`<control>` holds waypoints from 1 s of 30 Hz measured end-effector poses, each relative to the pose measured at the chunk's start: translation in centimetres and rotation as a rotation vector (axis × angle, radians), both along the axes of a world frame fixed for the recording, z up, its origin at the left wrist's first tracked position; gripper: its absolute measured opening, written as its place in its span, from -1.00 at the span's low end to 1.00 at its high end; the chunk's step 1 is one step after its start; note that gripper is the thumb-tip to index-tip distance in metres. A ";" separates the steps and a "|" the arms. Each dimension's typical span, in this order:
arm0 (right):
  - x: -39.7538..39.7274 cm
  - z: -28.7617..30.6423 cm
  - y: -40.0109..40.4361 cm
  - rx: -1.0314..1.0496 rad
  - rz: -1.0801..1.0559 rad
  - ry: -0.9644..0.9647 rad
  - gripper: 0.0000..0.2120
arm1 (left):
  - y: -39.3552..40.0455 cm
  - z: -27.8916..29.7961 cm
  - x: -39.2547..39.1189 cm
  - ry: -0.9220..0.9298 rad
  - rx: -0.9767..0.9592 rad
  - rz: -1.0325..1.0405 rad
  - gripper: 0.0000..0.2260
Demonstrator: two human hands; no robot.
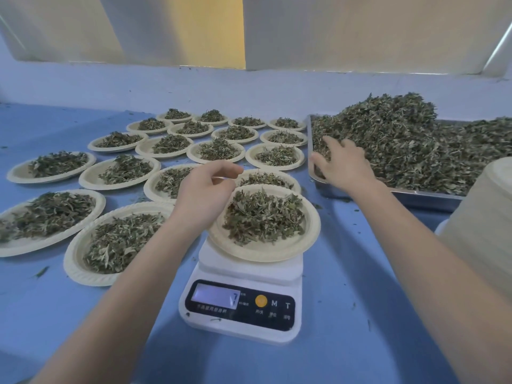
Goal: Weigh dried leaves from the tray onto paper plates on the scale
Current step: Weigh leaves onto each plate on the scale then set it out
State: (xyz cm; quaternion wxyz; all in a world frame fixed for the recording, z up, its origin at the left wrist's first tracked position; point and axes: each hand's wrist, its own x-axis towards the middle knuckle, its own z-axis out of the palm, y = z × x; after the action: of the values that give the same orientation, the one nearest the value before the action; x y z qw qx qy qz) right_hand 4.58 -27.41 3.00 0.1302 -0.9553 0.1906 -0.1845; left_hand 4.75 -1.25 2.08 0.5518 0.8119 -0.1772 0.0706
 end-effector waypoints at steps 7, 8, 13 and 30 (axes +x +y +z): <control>-6.0 -0.8 6.3 0.265 0.225 -0.332 -0.63 | 1.4 -0.5 -1.0 0.043 0.061 -0.023 -0.75; -6.8 -1.3 7.0 0.357 0.241 -0.276 -0.58 | 1.5 -0.7 -1.2 0.067 0.119 -0.031 -0.67; -8.2 -2.5 9.3 0.852 0.278 -0.036 -0.30 | 1.0 -1.2 -2.4 0.290 0.167 -0.139 -0.37; 1.4 4.7 20.8 0.893 0.454 -0.096 -0.39 | 11.1 5.6 2.9 0.080 -0.175 0.291 -0.64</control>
State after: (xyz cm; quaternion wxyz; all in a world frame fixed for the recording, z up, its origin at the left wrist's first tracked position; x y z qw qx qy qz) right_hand 5.96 -6.65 7.71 0.5716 -0.8142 0.0321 -0.0960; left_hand 7.69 9.81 7.66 0.6108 0.7800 -0.0290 0.1327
